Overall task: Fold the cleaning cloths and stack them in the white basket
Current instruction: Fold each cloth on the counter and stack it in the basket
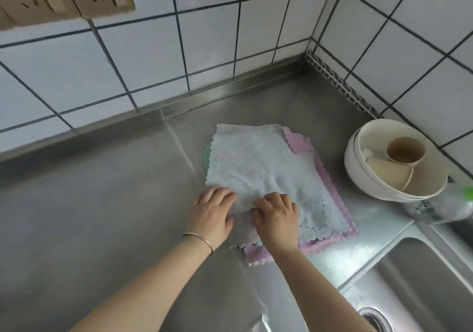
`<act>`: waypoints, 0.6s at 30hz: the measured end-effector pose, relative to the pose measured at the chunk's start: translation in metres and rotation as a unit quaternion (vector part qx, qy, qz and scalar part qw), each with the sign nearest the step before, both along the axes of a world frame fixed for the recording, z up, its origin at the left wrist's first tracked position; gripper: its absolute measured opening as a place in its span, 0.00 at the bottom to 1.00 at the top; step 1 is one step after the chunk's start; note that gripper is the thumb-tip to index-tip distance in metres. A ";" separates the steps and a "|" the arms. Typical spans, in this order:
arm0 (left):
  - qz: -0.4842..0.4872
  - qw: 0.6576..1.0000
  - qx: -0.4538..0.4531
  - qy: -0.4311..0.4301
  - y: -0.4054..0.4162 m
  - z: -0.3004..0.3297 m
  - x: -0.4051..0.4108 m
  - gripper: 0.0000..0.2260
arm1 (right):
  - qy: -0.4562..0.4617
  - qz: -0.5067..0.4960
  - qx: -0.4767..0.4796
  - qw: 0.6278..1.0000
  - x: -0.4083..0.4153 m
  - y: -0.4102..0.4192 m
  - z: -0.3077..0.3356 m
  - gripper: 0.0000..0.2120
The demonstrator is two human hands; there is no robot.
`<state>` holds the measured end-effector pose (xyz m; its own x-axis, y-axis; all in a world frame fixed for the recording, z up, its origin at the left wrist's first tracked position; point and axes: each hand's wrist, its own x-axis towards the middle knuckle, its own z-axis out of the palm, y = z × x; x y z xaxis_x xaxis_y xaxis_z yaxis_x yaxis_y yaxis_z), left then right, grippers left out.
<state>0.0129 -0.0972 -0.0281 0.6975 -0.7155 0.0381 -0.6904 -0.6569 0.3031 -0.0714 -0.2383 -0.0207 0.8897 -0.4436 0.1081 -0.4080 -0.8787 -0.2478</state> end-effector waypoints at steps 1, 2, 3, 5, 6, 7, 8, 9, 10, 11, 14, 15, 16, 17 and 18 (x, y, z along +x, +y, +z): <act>0.003 1.000 -0.004 -0.018 -0.004 -0.003 0.003 0.21 | -0.025 0.007 0.015 1.000 0.001 -0.004 0.002 0.11; 0.009 0.999 -0.014 -0.035 -0.007 -0.004 0.005 0.18 | -0.057 0.017 0.022 0.998 0.003 -0.008 0.005 0.11; 0.018 0.998 -0.036 -0.055 -0.009 -0.003 0.009 0.15 | -0.088 0.027 0.023 0.996 0.005 -0.012 0.009 0.11; 0.032 0.993 -0.081 -0.076 -0.014 0.007 0.015 0.14 | -0.134 0.058 0.006 0.989 0.009 -0.022 0.019 0.11; 0.040 0.990 -0.100 -0.086 -0.013 0.016 0.017 0.14 | -0.146 0.078 -0.010 0.986 0.010 -0.026 0.025 0.11; 0.044 0.987 -0.118 -0.096 -0.012 0.025 0.020 0.14 | -0.149 0.096 -0.030 0.984 0.013 -0.030 0.029 0.10; 0.041 0.985 -0.131 -0.100 -0.012 0.034 0.024 0.14 | -0.145 0.100 -0.049 0.983 0.014 -0.036 0.032 0.10; 0.042 0.983 -0.142 -0.108 -0.011 0.044 0.027 0.13 | -0.146 0.096 -0.069 0.982 0.016 -0.041 0.034 0.11; 0.050 0.981 -0.149 -0.115 -0.007 0.055 0.031 0.12 | -0.147 0.091 -0.086 0.981 0.016 -0.045 0.039 0.14; 0.060 0.978 -0.157 -0.124 -0.001 0.066 0.034 0.12 | -0.150 0.083 -0.097 0.980 0.017 -0.048 0.042 0.15; 0.084 0.973 -0.186 -0.107 0.022 0.098 0.045 0.09 | -0.137 0.044 -0.093 0.985 0.020 -0.053 0.057 0.07; 0.091 0.970 -0.201 -0.103 0.032 0.106 0.048 0.08 | -0.143 0.040 -0.078 0.986 0.023 -0.051 0.063 0.05; 0.097 0.967 -0.213 -0.103 0.046 0.114 0.051 0.07 | -0.142 0.048 -0.037 0.988 0.025 -0.043 0.071 0.05; 0.096 0.965 -0.222 -0.104 0.057 0.120 0.053 0.07 | -0.139 0.072 0.024 0.987 0.027 -0.032 0.080 0.08; 0.094 0.964 -0.228 -0.103 0.067 0.127 0.053 0.07 | -0.127 0.099 0.109 0.981 0.031 -0.013 0.094 0.12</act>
